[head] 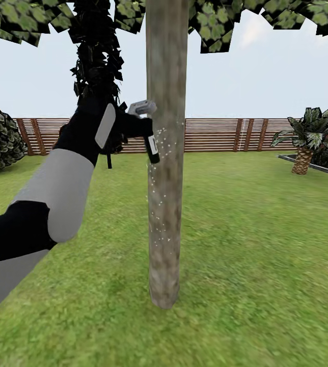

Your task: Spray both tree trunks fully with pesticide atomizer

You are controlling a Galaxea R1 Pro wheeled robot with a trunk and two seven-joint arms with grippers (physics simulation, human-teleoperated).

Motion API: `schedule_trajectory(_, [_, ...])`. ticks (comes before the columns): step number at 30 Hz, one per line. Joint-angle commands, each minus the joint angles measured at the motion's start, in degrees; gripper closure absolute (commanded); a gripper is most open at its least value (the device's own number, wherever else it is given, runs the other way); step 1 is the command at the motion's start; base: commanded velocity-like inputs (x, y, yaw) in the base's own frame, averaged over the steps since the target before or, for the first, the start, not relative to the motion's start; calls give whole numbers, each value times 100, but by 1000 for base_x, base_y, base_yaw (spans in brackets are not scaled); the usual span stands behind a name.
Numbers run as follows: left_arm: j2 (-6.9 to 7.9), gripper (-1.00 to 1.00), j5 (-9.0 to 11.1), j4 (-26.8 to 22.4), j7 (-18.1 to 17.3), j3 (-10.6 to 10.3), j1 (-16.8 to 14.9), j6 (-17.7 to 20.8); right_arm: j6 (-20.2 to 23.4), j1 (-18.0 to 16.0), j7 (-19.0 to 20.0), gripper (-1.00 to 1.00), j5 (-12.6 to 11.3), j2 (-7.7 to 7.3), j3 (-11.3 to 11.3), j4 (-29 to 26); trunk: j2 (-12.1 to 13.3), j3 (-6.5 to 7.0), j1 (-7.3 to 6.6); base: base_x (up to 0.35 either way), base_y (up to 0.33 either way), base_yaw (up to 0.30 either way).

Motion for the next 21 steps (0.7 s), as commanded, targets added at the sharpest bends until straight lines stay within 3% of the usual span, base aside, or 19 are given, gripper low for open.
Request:
schedule_trajectory(1, [0,100,-2,7,0,1,-42,0,0,0,0,-100,0,0,0,0,0,0,0,0,0,0])
schedule_trajectory(9, [0,100,-10,40,28,10,-463,1,0,0,0,-100,0,0,-8,0,0,0,0,0,0,0])
schedule_trajectory(16, [0,100,-13,623,46,19,-1133,-7,0,0,0,-100,0,0,-8,0,0,0,0,0,0,0])
schedule_trajectory(21, [0,100,-22,951,50,31,-1216,-18,0,0,0,-100,0,0,-9,0,0,0,0,0,0,0])
